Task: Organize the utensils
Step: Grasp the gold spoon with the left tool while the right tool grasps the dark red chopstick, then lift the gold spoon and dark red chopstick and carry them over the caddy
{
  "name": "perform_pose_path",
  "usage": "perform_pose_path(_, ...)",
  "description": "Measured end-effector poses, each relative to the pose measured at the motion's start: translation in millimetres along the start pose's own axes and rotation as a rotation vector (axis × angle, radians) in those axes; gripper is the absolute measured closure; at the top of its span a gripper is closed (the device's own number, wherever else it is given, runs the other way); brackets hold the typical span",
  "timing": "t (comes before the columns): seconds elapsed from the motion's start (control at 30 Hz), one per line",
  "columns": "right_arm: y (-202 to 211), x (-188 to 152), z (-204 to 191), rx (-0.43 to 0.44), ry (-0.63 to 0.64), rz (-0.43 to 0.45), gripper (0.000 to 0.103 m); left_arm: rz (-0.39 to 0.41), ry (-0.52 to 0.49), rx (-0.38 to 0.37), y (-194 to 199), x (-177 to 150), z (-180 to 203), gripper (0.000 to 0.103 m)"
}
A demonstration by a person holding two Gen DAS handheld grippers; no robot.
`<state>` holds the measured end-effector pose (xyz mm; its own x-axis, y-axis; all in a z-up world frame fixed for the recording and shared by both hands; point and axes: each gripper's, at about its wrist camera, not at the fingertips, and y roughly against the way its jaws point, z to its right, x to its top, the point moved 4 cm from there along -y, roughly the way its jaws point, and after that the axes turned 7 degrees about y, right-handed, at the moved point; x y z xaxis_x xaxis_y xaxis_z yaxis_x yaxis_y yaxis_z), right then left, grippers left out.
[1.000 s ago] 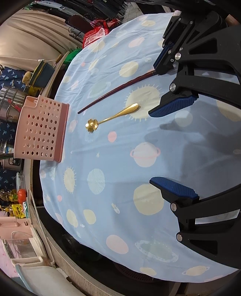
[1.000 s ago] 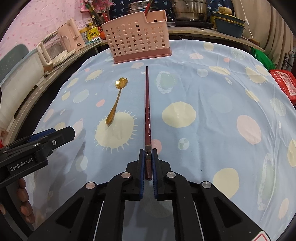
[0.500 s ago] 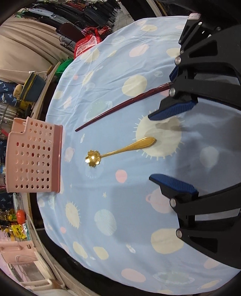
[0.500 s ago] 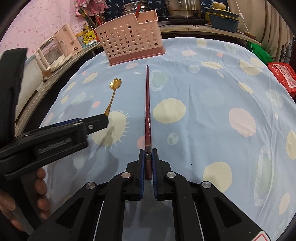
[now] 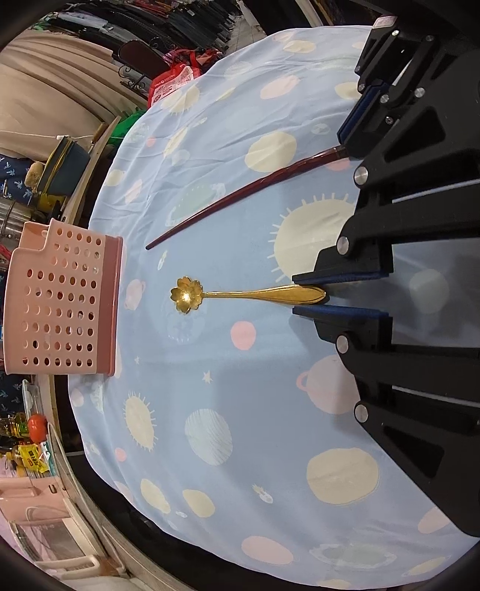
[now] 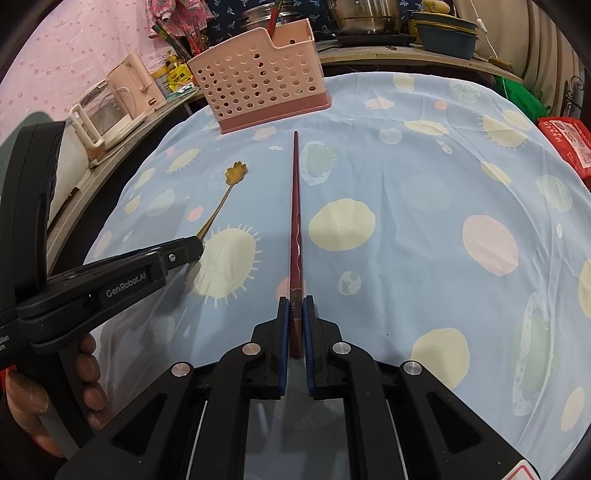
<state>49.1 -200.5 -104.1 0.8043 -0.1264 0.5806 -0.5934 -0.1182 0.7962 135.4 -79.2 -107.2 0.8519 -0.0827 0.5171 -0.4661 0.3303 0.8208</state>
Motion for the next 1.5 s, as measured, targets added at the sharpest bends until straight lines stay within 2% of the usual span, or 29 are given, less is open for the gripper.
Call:
perform_pose_path(0.3,12.9,5.9,-11.3,0.011,0.017,0.027,0.096,-0.004,0.016,-0.006,20.5,-12.9,-8.8,0.093)
perform_pose_path(0.63,30.8,14.5,-19.5,0.020,0.024,0.066,0.096,0.045,0.035,-0.028,52.2,-9.3,-13.1,0.093)
perform_pose_path(1.13,71.9,42.8,-26.3,0.046,0.021,0.167,0.096,0.164,0.066,-0.054,102.8,18.6,-22.5,0.093)
perform_pose_path(1.17,74.7,45.4,-26.5,0.050,0.020,0.175,0.096,0.171,0.066,-0.055,105.7,20.9,-22.5,0.094)
perform_pose_path(1.2,77.9,48.2,-26.6,0.052,0.019,0.185,0.096,0.178,0.066,-0.057,108.5,23.3,-22.8,0.100)
perform_pose_path(1.5,98.2,76.8,-29.3,0.072,0.013,0.250,0.096,0.235,0.063,-0.065,125.9,44.7,-22.4,0.103)
